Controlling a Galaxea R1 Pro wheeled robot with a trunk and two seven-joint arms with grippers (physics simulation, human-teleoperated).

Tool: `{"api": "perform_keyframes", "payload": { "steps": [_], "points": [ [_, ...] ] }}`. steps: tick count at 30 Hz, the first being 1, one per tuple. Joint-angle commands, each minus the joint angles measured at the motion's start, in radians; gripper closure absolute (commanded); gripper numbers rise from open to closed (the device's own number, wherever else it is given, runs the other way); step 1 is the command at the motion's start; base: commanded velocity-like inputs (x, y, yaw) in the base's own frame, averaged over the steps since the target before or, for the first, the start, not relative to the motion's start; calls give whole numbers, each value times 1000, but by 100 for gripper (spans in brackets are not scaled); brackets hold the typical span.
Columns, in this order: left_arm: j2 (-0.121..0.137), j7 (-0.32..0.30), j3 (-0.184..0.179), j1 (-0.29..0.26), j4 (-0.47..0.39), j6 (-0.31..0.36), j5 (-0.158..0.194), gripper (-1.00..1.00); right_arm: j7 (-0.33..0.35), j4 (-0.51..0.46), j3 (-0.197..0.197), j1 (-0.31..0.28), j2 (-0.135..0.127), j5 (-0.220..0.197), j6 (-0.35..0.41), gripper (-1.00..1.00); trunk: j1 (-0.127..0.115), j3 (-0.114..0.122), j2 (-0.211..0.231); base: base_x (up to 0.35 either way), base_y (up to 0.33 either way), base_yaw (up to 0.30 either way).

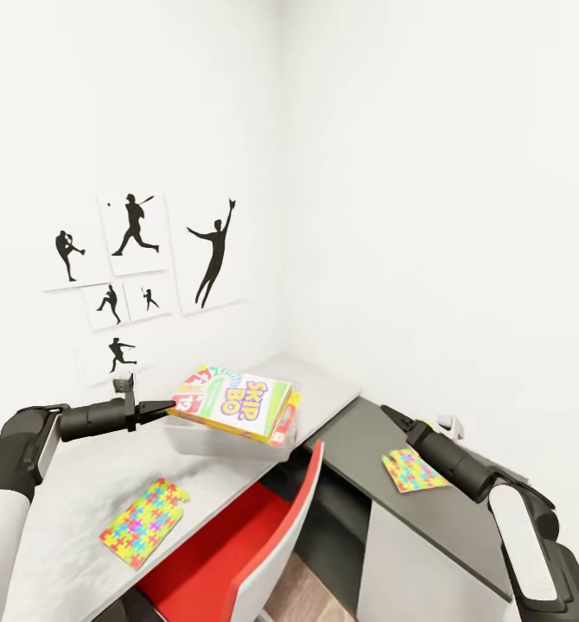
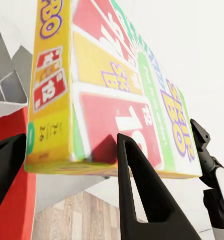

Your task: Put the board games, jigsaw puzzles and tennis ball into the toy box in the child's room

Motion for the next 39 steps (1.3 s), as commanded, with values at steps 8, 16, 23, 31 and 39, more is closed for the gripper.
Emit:
{"api": "perform_keyframes", "payload": {
  "steps": [8, 16, 23, 31, 39],
  "points": [
    [-1, -7, 2, 0, 0, 11, -3, 100, 3, 0, -1, 0, 0, -1, 6, -100, 1, 0, -1, 223, -6, 291],
    [0, -7, 2, 1, 0, 11, -3, 100, 4, 0, -2, 0, 0, -1, 6, -100, 1, 0, -1, 306, 0, 291],
    [0, -7, 2, 1, 0, 10, -2, 100, 4, 1, -2, 0, 0, -2, 6, -100, 1, 0, -1, 324, -31, 291],
    [0, -7, 2, 1, 0, 10, -2, 100, 7, 1, -2, 0, 0, -9, 6, -100, 1, 0, -1, 276, -163, 282],
    [0, -7, 2, 1, 0, 10, -3, 100, 7, 1, -2, 0, 0, -11, 6, -100, 1, 0, -1, 245, -125, 70]
  ]
}}
